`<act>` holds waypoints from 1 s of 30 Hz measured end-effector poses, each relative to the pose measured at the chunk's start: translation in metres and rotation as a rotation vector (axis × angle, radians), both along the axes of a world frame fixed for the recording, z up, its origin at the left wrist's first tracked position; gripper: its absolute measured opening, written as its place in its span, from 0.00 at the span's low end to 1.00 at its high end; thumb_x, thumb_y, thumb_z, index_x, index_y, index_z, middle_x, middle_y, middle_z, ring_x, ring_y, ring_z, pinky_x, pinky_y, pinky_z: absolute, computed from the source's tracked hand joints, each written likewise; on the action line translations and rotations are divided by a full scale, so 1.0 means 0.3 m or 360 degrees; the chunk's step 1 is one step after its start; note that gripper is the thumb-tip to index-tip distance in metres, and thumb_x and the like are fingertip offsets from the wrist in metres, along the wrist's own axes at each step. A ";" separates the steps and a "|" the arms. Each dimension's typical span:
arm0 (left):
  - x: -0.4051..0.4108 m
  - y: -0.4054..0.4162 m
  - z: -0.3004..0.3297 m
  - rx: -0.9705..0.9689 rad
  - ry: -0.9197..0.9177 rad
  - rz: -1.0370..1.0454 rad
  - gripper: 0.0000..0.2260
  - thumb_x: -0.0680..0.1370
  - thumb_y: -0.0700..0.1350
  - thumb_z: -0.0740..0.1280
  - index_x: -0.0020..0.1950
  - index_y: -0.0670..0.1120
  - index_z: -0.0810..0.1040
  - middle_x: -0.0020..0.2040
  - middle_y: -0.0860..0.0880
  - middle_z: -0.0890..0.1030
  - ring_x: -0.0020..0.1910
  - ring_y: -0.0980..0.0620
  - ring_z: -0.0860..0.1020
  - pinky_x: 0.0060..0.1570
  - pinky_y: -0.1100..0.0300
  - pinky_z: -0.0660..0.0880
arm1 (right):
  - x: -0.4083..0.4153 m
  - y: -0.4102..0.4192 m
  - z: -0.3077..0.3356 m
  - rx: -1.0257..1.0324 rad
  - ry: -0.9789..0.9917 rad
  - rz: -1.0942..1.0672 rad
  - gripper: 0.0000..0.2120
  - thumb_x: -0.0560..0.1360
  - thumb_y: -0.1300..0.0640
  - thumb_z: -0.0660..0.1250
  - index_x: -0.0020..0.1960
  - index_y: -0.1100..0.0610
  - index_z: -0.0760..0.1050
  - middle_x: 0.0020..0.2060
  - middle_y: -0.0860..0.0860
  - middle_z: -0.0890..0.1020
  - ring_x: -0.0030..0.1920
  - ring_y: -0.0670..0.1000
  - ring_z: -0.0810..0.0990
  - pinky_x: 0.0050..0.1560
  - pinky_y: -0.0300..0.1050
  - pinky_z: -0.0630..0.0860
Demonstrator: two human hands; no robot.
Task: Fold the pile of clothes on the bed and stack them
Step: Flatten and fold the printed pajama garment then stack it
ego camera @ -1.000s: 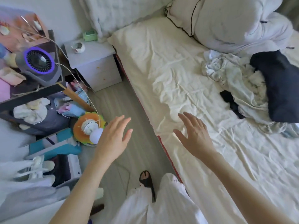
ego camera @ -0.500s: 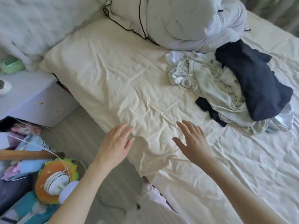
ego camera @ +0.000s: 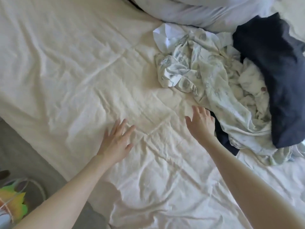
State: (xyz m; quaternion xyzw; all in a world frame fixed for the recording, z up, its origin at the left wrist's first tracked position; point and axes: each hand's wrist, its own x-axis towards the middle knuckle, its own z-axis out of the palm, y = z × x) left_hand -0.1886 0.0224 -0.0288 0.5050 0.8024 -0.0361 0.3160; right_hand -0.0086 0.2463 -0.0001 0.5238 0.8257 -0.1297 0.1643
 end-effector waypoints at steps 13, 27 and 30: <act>-0.008 0.000 -0.126 -0.0332 -0.0051 -0.0031 0.35 0.77 0.59 0.62 0.77 0.59 0.45 0.77 0.51 0.36 0.76 0.49 0.38 0.72 0.46 0.48 | 0.086 0.306 -0.133 0.0348 0.0134 -0.0467 0.15 0.80 0.54 0.57 0.51 0.64 0.76 0.43 0.60 0.79 0.41 0.57 0.74 0.39 0.45 0.67; 0.385 -0.043 0.321 -0.0147 -0.1630 0.1316 0.17 0.80 0.53 0.60 0.68 0.54 0.68 0.58 0.52 0.76 0.53 0.53 0.76 0.48 0.60 0.74 | 0.251 -0.630 0.188 -0.0104 0.1125 -0.0169 0.11 0.69 0.69 0.72 0.30 0.64 0.74 0.26 0.50 0.72 0.32 0.48 0.68 0.34 0.36 0.60; 0.473 -0.062 0.425 -0.0001 -0.1842 0.1621 0.07 0.80 0.49 0.60 0.52 0.49 0.76 0.46 0.50 0.78 0.49 0.52 0.77 0.50 0.57 0.72 | 0.242 -0.672 0.290 -0.0163 0.1230 -0.0095 0.05 0.68 0.71 0.71 0.37 0.63 0.82 0.31 0.51 0.78 0.35 0.50 0.74 0.37 0.33 0.62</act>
